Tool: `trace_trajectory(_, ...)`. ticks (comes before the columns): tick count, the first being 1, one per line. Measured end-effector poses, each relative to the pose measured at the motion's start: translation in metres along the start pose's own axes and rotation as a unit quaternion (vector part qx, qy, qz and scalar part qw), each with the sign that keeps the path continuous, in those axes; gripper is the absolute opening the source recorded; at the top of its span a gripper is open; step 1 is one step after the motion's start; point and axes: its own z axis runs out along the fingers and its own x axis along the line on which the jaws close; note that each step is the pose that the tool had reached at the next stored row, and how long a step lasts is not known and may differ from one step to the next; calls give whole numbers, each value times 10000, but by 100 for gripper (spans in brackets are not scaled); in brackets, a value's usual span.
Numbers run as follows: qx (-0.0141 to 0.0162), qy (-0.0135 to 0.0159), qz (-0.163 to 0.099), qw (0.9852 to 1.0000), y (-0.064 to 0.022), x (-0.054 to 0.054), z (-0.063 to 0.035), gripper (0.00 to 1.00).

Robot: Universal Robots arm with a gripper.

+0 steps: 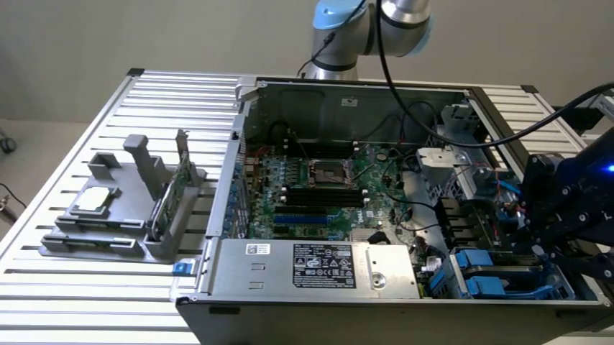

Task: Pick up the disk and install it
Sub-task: 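Insert the first disk wire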

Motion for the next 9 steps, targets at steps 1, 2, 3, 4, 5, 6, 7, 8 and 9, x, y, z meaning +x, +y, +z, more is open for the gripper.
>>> trace_trajectory(1, -2, -2, 11, 10000, 5, 2, 4, 17)
trace_trajectory(2, -4, -4, 23, 10000, 9, 3, 8, 17)
trace_trajectory(3, -5, -11, 36, 10000, 13, 2, 10, 17)
trace_trajectory(4, -6, -16, 48, 10000, 16, 2, 13, 17)
trace_trajectory(5, -7, -23, 60, 10000, 20, 1, 15, 17)
trace_trajectory(6, -9, -29, 71, 10000, 25, 1, 17, 17)
trace_trajectory(7, -9, -36, 83, 10000, 28, 0, 19, 17)
trace_trajectory(8, -11, -41, 94, 9999, 31, -1, 21, 17)
trace_trajectory(9, -11, -47, 104, 9999, 32, -2, 24, 17)
